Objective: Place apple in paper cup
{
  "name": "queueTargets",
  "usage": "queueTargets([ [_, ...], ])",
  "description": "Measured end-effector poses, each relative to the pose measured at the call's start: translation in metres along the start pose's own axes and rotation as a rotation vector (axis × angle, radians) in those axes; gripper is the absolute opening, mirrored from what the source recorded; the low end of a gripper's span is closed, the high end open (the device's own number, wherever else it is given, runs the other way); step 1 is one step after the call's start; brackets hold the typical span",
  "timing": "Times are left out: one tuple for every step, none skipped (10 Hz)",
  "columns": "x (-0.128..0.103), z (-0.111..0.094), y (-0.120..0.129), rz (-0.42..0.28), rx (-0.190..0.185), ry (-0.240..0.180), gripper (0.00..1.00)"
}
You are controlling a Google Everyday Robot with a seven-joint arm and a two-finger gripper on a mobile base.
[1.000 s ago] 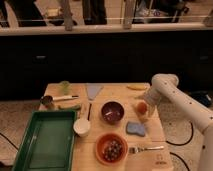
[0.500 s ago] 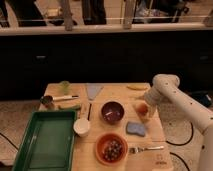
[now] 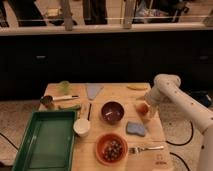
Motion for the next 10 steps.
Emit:
queueTargets([
  [-0.0002, 0.0003, 0.0002, -0.001, -0.001, -0.002, 0.80],
  [0.0000, 0.0006, 0.0019, 0.000, -0.005, -0.004, 0.80],
  [0.0002, 0.0004, 0.0029, 0.000, -0.006, -0.005, 0.80],
  [0.0004, 0.0011, 0.0035, 0.000, -0.009, -0.005, 0.80],
  [-0.0004, 0.0018, 0.0039, -0.002, -0.012, -0.006, 0.80],
  [-0.0004, 0.0020, 0.0045, -0.003, -0.014, -0.006, 0.80],
  [-0.0005, 0.0021, 0.0051, -0.004, -0.017, -0.007, 0.80],
  [-0.0005, 0.0023, 0.0058, -0.004, -0.019, -0.007, 0.80],
  [-0.0005, 0.0023, 0.0062, -0.005, -0.020, -0.008, 0.80],
  [-0.0007, 0.0025, 0.0067, -0.006, -0.022, -0.008, 0.80],
])
